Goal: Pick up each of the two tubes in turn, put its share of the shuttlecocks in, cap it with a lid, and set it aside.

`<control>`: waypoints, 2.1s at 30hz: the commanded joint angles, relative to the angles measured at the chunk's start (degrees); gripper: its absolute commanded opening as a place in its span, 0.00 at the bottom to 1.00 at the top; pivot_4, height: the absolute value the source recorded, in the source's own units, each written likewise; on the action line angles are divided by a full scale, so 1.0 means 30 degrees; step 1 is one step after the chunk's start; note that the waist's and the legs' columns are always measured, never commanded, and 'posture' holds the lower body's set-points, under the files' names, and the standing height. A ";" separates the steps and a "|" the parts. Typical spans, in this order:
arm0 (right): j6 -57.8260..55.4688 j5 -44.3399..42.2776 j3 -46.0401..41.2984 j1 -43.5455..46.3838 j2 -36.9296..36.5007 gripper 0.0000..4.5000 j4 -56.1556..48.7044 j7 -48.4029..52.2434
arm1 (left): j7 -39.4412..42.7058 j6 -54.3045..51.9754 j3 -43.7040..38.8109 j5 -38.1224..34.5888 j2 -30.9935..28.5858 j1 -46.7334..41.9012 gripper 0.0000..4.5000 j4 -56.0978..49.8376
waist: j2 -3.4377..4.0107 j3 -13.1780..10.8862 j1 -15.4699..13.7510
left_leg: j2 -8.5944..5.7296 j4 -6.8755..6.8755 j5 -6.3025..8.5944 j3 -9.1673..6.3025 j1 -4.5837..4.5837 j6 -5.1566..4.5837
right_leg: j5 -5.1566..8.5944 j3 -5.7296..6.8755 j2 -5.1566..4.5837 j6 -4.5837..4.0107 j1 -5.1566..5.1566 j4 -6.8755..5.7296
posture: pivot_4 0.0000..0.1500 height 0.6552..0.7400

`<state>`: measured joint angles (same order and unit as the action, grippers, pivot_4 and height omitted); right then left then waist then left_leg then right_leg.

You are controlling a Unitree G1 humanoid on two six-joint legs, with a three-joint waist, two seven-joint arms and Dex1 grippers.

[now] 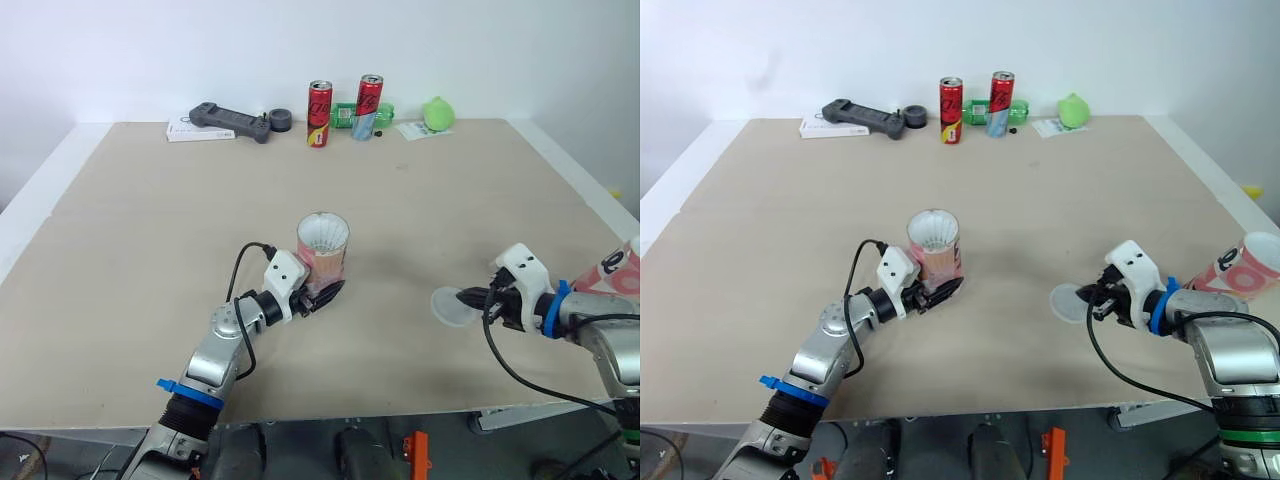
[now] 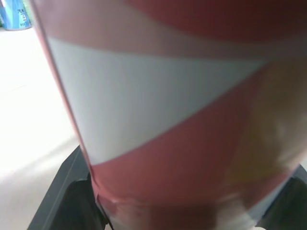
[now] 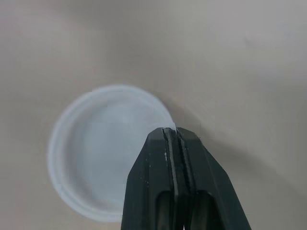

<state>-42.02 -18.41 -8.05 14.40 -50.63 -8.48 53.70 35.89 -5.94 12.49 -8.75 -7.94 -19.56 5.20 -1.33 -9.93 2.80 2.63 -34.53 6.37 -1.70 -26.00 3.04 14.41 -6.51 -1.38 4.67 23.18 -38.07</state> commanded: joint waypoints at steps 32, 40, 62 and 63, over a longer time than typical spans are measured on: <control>0.6356 0.3883 0.9744 1.7070 0.4152 0.02 0.3374 0.6713 | -0.0232 0.0338 0.0714 0.0745 -0.0258 -0.0021 0.66 0.1289 | 0.0058 0.0015 -0.0066 | 0.0025 0.0075 0.0026 0.0018 -0.0059 0.0039 | 0.0013 0.0046 -0.0020 -0.0055 0.0053 0.0076 | 1.00 1.00; 0.6723 0.4474 0.9910 1.6966 0.4235 0.02 0.2964 0.7260 | -0.0155 0.0339 0.0685 0.0769 -0.0284 -0.0159 0.66 0.1375 | 0.0058 0.0016 -0.0069 | 0.0025 0.0074 0.0027 0.0018 -0.0057 0.0041 | 0.0013 0.0046 -0.0023 -0.0055 0.0053 0.0076 | 1.00 1.00; 0.7791 0.5515 1.0711 1.5659 0.4482 0.02 0.2745 0.7979 | -0.0345 0.0327 0.0678 0.0902 -0.0261 -0.0157 0.66 0.1241 | 0.0058 0.0019 -0.0070 | 0.0024 0.0075 0.0028 0.0017 -0.0039 0.0043 | 0.0014 0.0047 -0.0025 -0.0057 0.0046 0.0076 | 1.00 1.00; 0.7854 0.5604 1.0790 1.5550 0.4456 0.02 0.2731 0.7982 | -0.0336 0.0321 0.0680 0.0899 -0.0270 -0.0152 0.66 0.1212 | 0.0057 0.0020 -0.0070 | 0.0024 0.0075 0.0028 0.0019 -0.0037 0.0044 | 0.0014 0.0047 -0.0027 -0.0057 0.0043 0.0076 | 1.00 1.00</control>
<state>-18.79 -1.96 22.05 62.84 -37.26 1.16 74.87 35.46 -3.06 14.07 -7.69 -8.00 -20.83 7.24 -1.16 -9.87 2.59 2.70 -34.31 6.46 -1.65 -26.10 3.18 14.46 -6.38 -1.47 4.50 23.30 -37.85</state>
